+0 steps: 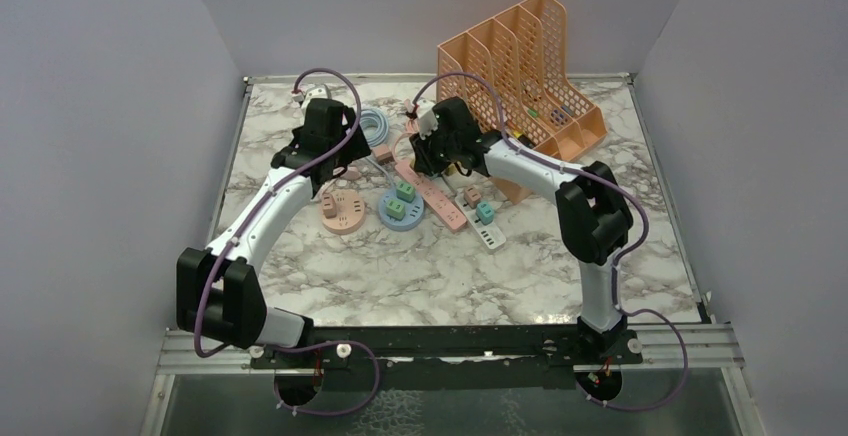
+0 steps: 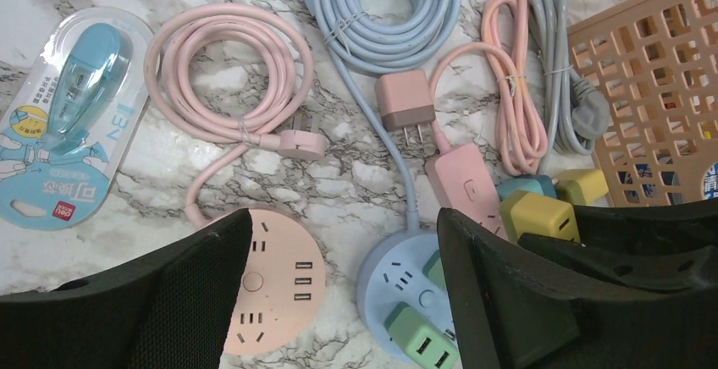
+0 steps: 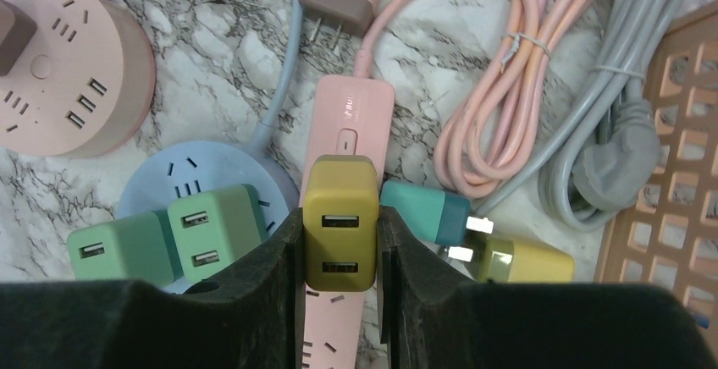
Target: Insert the plug
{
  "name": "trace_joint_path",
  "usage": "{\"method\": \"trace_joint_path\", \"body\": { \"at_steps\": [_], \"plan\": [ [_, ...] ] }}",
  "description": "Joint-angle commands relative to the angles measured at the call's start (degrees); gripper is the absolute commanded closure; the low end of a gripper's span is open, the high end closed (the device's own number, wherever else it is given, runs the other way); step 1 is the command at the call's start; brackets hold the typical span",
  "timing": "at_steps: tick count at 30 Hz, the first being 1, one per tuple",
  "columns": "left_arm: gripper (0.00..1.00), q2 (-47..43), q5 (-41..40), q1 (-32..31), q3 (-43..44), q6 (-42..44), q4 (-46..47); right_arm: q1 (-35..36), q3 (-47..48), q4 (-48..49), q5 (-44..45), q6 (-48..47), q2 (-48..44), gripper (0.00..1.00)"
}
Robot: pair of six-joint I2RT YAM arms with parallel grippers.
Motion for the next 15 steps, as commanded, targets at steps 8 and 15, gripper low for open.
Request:
{"method": "trace_joint_path", "body": {
  "at_steps": [8, 15],
  "plan": [
    [0.19, 1.92, 1.54, 0.82, 3.56, -1.22, 0.11, 1.31, 4.23, -4.12, -2.03, -7.42, 2.97, 0.99],
    [0.2, 2.01, 2.16, 0.87, 3.3, 0.92, 0.37, 1.77, 5.5, -7.99, -1.43, -8.76, 4.06, 0.99]
  ]
}}
